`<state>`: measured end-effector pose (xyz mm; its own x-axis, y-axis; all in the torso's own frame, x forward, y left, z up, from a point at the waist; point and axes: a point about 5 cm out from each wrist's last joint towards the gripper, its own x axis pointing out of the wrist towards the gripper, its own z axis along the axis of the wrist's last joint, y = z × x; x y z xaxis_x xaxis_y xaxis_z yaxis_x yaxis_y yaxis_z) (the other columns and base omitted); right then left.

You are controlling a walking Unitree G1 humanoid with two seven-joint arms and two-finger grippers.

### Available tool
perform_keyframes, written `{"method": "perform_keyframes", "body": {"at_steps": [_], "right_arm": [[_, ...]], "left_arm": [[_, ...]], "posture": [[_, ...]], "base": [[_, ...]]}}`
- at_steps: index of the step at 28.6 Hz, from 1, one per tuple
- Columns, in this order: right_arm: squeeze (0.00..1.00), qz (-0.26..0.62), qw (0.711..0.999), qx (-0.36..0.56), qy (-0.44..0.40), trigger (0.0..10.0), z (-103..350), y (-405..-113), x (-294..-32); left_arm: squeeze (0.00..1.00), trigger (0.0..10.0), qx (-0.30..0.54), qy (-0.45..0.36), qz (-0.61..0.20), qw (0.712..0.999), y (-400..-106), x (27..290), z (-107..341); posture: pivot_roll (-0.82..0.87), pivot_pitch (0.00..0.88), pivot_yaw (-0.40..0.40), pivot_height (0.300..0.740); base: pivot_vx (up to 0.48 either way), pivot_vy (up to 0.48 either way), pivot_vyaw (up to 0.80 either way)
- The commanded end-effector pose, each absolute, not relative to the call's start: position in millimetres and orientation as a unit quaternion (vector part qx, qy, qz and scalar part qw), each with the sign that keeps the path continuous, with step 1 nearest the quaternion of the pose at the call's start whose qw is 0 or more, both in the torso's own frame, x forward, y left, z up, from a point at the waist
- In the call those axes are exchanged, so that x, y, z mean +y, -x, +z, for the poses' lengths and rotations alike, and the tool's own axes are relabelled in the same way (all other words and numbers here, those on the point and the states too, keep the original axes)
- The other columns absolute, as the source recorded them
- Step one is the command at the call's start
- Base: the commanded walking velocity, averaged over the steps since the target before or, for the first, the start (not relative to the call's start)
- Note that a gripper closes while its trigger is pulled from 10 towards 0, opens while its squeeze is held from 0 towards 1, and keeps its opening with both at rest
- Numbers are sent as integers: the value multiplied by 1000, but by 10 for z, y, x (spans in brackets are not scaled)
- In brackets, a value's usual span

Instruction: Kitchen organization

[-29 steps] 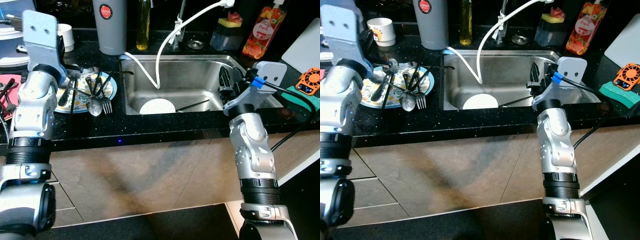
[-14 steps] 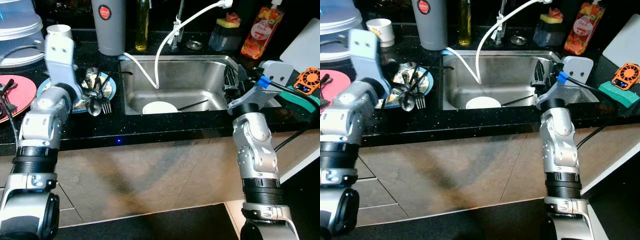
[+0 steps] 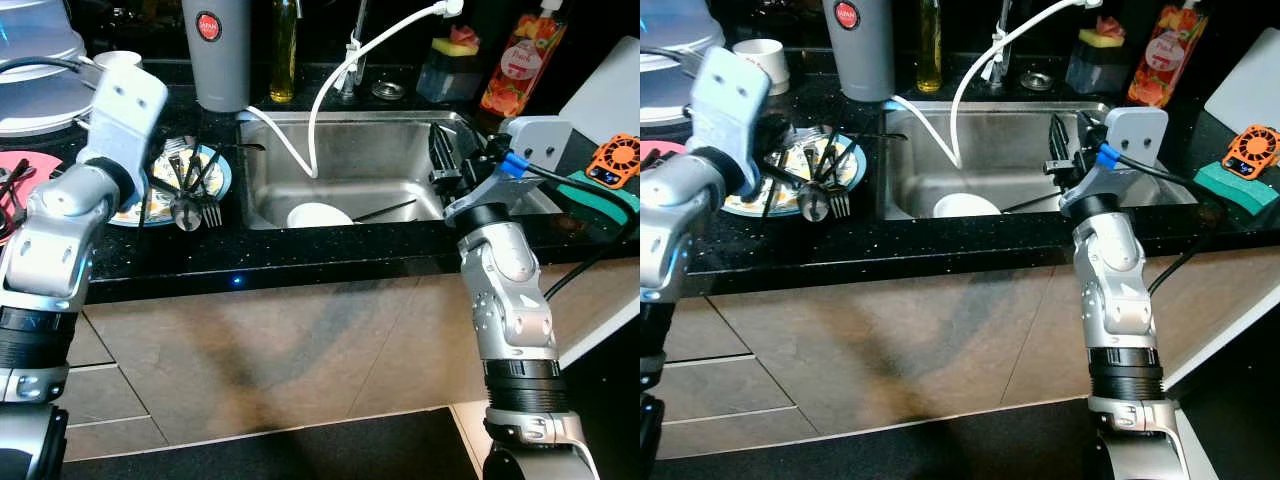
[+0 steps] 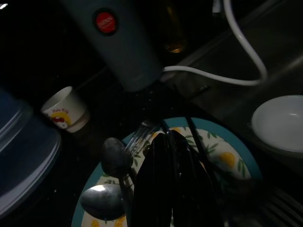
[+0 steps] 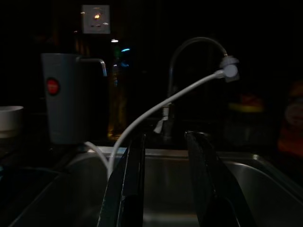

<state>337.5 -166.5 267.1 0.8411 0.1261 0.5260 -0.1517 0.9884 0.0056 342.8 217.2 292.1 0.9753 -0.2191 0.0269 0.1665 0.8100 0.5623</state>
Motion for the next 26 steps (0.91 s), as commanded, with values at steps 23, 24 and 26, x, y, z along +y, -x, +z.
{"method": "perform_keyframes", "body": {"at_steps": [23, 24, 26], "right_arm": [[0, 70, 962, -262, -34, 10000, 2597, -3370, -1681], [0, 69, 962, -262, -35, 10000, 2592, -3368, -1679], [0, 69, 962, -260, -36, 10000, 2576, -3365, -1674]], "left_arm": [[808, 10000, -44, -576, -162, 800, -3277, 1835, 2406], [0, 10000, -41, -579, -154, 800, -3284, 1832, 2387], [0, 10000, -34, -592, -144, 793, -3292, 1831, 2346]], "posture": [[131, 19, -13, 740], [131, 21, -11, 740], [133, 24, -9, 740]], "base": [[0, 0, 0], [0, 0, 0], [0, 0, 0]]}}
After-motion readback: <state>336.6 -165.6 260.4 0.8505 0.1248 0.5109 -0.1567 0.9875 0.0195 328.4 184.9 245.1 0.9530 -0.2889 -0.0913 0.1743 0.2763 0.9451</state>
